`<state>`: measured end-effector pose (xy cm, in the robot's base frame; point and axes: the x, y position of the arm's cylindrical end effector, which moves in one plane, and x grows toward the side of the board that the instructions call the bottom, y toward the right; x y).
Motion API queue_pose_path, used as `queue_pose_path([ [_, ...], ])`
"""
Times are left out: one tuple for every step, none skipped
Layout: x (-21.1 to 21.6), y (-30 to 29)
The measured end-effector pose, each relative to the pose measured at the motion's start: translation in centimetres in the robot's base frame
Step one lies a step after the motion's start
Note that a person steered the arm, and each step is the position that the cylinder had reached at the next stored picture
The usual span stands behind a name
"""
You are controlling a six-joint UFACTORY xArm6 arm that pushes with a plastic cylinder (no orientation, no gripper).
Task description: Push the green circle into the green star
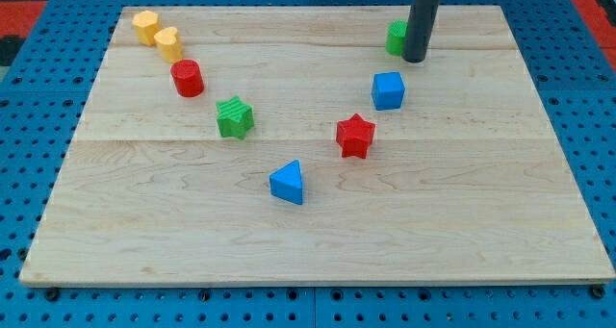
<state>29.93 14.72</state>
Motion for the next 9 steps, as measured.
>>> queue_pose_path([
  [-1.7, 4.4],
  [-5.1, 5.5],
  [-7.2, 0.6],
  [-6.8, -2.1],
  [-6.7, -3.1],
  [-6.7, -3.1],
  [-6.7, -3.1],
  [-6.7, 1.0],
  [-1.5, -1.7],
])
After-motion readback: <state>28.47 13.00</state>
